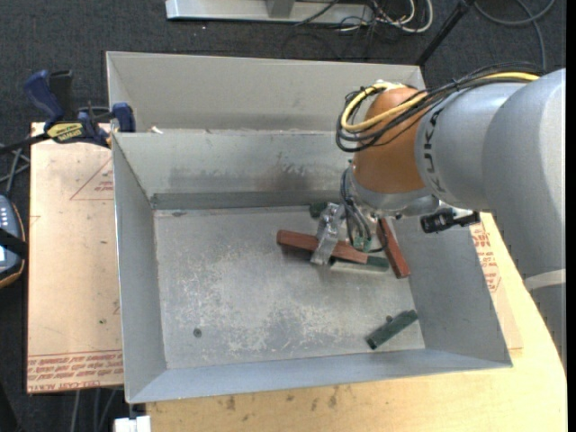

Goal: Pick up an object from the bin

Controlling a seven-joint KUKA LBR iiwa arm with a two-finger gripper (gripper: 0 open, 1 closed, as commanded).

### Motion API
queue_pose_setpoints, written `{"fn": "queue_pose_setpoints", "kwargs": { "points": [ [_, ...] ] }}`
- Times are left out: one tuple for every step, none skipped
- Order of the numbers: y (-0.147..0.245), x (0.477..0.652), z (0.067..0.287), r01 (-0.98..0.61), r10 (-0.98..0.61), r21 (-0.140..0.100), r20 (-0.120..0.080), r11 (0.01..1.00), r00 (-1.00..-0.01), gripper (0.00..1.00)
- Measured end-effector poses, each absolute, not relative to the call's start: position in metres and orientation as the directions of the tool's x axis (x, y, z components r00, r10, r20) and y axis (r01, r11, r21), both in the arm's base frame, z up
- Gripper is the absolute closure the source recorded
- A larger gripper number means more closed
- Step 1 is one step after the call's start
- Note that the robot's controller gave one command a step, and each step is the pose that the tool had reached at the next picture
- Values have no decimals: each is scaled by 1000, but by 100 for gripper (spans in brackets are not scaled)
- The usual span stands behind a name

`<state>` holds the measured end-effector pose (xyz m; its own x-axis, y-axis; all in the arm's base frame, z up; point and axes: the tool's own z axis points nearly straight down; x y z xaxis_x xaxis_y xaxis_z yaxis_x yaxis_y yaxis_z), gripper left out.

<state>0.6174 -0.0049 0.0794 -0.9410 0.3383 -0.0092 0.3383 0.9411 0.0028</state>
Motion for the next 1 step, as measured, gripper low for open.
{"fn": "queue_pose_setpoints", "kwargs": {
  "points": [
    [-4, 614, 96, 338, 338, -1, 5, 941, -941, 100]
  ]
}}
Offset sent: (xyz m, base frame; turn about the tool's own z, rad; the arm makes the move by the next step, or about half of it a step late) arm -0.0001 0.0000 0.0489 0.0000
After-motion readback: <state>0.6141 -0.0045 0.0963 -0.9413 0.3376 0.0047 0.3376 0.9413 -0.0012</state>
